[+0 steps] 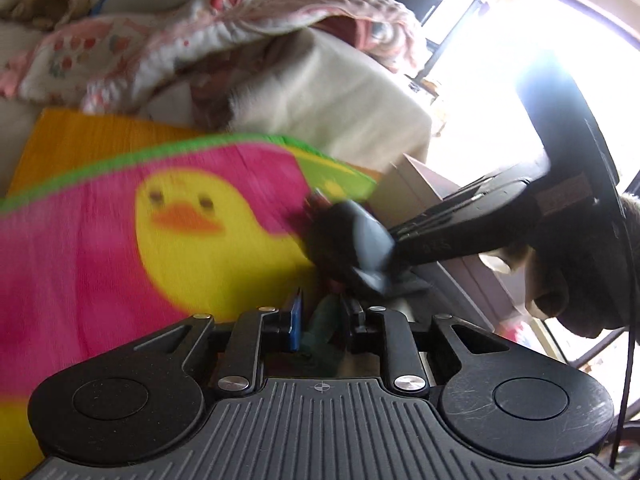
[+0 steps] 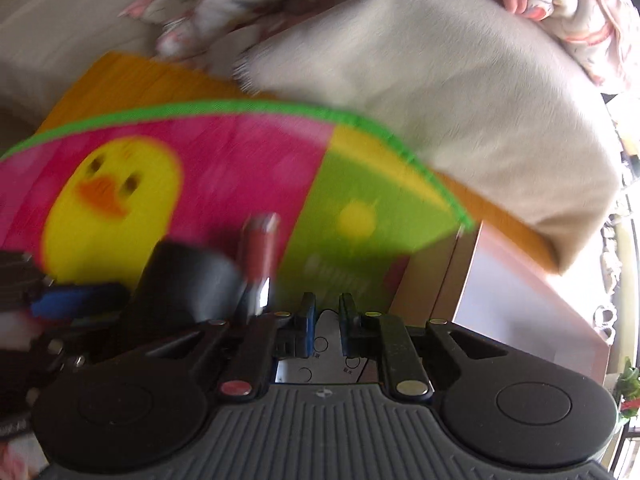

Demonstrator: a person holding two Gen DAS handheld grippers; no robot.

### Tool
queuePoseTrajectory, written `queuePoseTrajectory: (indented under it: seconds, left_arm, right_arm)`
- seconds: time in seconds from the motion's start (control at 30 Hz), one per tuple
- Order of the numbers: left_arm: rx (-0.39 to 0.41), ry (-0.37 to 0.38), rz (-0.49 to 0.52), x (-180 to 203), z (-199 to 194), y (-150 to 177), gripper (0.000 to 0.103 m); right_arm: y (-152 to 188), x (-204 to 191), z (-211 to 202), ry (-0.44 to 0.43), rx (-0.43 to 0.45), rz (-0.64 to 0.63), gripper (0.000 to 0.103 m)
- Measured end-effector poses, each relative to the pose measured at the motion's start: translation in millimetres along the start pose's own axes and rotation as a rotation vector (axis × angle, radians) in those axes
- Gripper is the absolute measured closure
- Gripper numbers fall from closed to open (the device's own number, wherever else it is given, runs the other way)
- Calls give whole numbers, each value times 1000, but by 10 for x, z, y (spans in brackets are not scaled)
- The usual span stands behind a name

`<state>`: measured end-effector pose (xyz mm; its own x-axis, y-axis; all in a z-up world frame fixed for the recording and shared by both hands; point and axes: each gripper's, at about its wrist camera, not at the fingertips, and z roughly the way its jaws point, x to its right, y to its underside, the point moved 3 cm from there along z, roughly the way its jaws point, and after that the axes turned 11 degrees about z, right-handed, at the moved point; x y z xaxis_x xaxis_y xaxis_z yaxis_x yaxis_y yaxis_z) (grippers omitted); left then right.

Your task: Organize rigid objects

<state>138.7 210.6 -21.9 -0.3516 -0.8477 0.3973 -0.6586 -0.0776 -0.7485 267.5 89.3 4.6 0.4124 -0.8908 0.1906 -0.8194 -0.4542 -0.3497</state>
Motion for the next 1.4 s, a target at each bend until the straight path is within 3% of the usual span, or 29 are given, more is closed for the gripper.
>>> queuePoseTrajectory:
  seconds: [0.3, 0.37, 0.47, 0.5, 0.57, 0.6, 0.63, 0.7, 0.77, 0.9, 1.07, 1.13, 1.27, 1.4]
  left_arm:
    - [-2, 32, 1, 464, -283, 460, 82]
    - [-9, 31, 10, 583, -264, 491, 80]
    - [-29, 30, 48, 799, -251, 542, 75]
    - [-38, 13, 66, 876, -258, 553, 75]
    - [-29, -42, 110, 1002, -301, 507, 75]
    - [-7, -76, 135, 1057, -350, 458, 75]
    - [22, -111, 154, 1102, -401, 395, 75]
    - [92, -213, 177, 1144, -489, 246, 75]
    - [133, -319, 170, 1108, -483, 88, 75]
    - [150, -421, 122, 899, -308, -160, 75]
    - [78, -460, 123, 726, 47, -279, 75]
    - [48, -460, 130, 716, 165, -263, 63]
    - [-12, -497, 205, 777, 371, -233, 50]
    - [-31, -534, 211, 699, 502, -247, 51]
  right_arm:
    - [1157, -219, -572, -242, -43, -101, 92]
    - [1399, -169, -614, -263, -38, -91, 92]
    - [1759, -42, -751, -222, 73, -130, 91]
    - [1886, 33, -803, -209, 117, -138, 84]
    - [2105, 171, -906, -191, 207, -166, 59]
    - [2197, 277, -960, -181, 259, -165, 40]
    - [2278, 375, -1015, -171, 308, -154, 31]
    - [2423, 586, -1060, -165, 399, -114, 31]
    - [2536, 734, -1109, -169, 458, -66, 30]
    - [2683, 966, -1062, -217, 501, 52, 29]
    - [2776, 1108, -923, -296, 504, 150, 29]
    - [2811, 1147, -942, -315, 516, 151, 29]
    - [2786, 1166, -848, -320, 531, 154, 25]
    - [2805, 1192, -734, -346, 502, 197, 24]
